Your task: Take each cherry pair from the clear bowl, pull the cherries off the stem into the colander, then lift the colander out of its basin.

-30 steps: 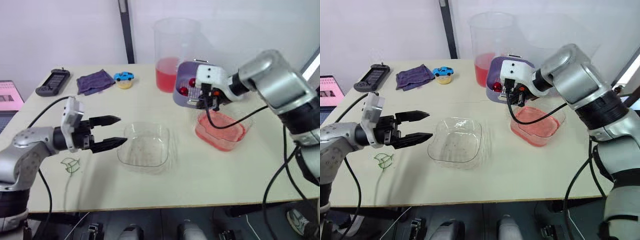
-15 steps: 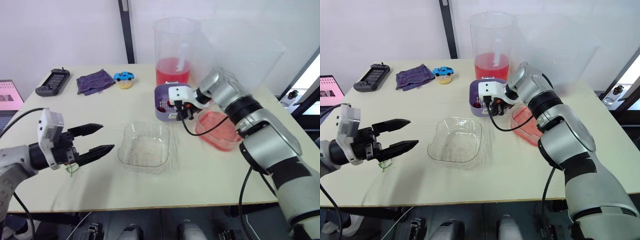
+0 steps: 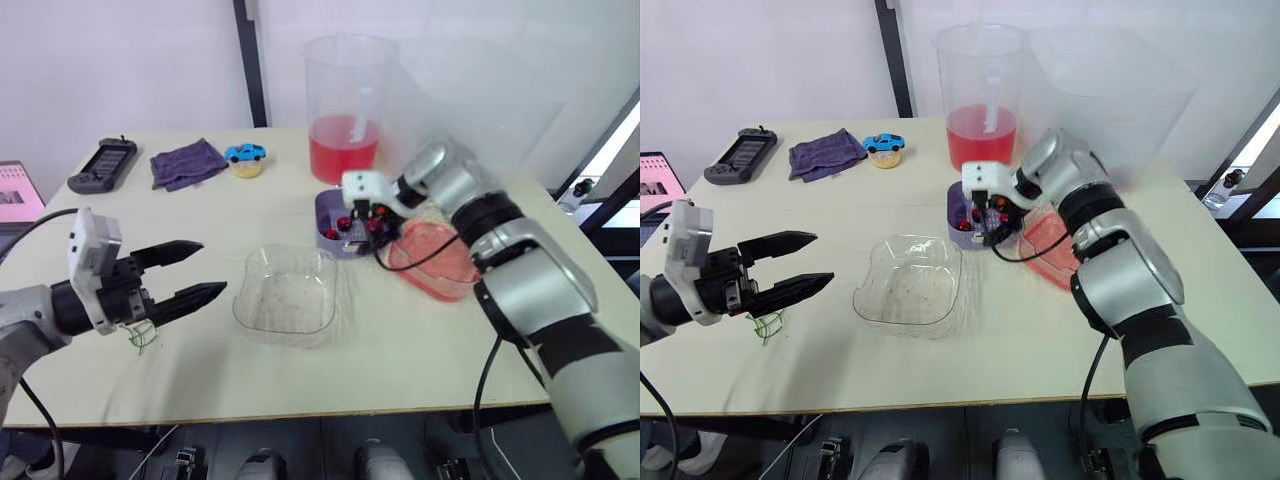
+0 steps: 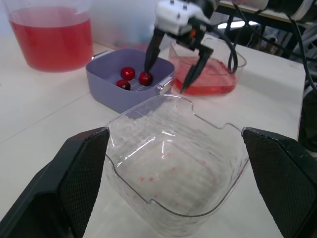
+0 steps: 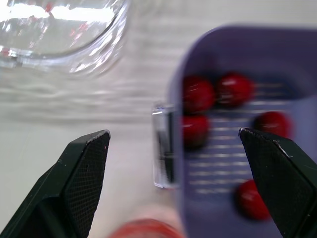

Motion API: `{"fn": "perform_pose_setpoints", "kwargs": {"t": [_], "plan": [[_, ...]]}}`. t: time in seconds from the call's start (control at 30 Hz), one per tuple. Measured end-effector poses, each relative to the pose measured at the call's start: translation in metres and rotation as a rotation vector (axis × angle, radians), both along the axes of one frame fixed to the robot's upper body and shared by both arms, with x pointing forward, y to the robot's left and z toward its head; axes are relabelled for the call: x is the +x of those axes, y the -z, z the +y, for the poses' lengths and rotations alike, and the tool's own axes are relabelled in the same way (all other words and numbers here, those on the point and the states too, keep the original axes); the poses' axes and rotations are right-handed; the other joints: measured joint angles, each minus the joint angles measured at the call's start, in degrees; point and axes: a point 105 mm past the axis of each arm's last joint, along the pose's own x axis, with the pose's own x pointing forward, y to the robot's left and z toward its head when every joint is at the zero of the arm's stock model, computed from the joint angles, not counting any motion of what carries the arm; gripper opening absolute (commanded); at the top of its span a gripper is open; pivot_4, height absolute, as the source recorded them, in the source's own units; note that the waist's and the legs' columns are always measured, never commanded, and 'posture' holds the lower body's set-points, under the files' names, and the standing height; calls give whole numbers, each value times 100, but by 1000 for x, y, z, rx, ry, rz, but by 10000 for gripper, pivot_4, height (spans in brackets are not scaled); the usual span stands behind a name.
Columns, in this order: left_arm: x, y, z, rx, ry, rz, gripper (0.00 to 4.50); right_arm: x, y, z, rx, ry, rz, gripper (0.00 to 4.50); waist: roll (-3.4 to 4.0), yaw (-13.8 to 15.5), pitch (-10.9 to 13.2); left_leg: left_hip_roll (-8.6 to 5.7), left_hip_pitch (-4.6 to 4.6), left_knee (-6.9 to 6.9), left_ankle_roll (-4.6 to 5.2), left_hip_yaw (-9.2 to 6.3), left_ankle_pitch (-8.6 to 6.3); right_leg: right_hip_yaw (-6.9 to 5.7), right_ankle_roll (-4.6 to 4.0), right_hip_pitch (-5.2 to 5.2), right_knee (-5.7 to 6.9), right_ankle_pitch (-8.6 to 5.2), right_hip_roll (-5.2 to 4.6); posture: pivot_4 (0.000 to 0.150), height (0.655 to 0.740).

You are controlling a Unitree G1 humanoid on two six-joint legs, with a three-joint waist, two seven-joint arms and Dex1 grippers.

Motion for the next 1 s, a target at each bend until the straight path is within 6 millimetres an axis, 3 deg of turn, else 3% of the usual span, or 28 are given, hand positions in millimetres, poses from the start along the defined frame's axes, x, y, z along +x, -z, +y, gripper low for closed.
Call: {"fn": "perform_pose_setpoints", "kwargs": {"t": [0.1, 0.2, 0.27, 0.33, 0.4, 0.57, 0.6, 0.7, 0.87, 1.0], "plan": [[5, -5, 0, -9, -1, -18, 45000, -4, -38, -12, 77, 27, -58, 44680, 0, 24, 0, -2, -2, 0, 1, -1, -1, -3, 0, 1, -1, 0, -1, 1500, 7337], [9, -9, 0, -11, -8, -41, 45000, -13, -62, -27, 149, 37, -79, 44680, -1, 33, 0, -3, -2, 0, 3, 2, -2, -2, 0, 2, -3, 0, -2, 1500, 7337], [16, -8, 4, -17, -21, -35, 45000, -21, -74, -53, 195, 59, -116, 44680, -1, 55, -1, -3, -1, 0, 8, 3, -5, -2, 0, 3, -4, 0, -2, 1500, 7337], [24, -7, 9, -19, -40, -27, 45000, -27, -73, -83, 232, 129, -120, 44680, -2, 106, -1, -4, -1, 1, 24, 14, -14, -6, 0, 7, -2, 0, -2, 1500, 7337], [33, -1, 15, 31, -64, -13, 45000, -34, -72, -111, 384, 206, -137, 44680, -2, 140, -1, -4, -1, 2, 25, 26, -14, -6, 0, 9, -4, 0, -2, 1500, 7337], [49, 17, 25, 123, -106, -2, 45000, -55, -56, -178, 581, 441, -155, 44680, 0, 146, 0, -2, 0, -3, 27, 36, -15, 0, 0, 5, -4, 0, -1, 1500, 7337], [54, 19, 29, 137, -116, 1, 45000, -66, -45, -198, 617, 498, -148, 44680, -3, 158, -2, 0, 0, -2, 29, 32, -17, -7, 0, 11, -6, 0, -1, 1500, 7337], [58, 29, 41, 181, -140, 55, 45000, -84, -12, -223, 645, 598, -122, 44680, -1, 139, -1, 0, 3, 1, 37, 42, -21, 3, 0, 10, -1, 0, -1, 1500, 7337], [56, 34, 52, 196, -155, 77, 45000, -112, 32, -240, 694, 748, -91, 44680, 6, 107, -3, 6, 32, -5, 42, 70, -23, 25, 0, 12, 12, 0, 0, 1500, 7337], [52, 41, 57, 186, -168, 102, 45000, -122, 27, -233, 752, 744, -128, 44680, 8, 120, -3, 9, 47, -5, 45, 73, -25, 28, 0, 30, 11, 0, 1, 1500, 7337]]}}
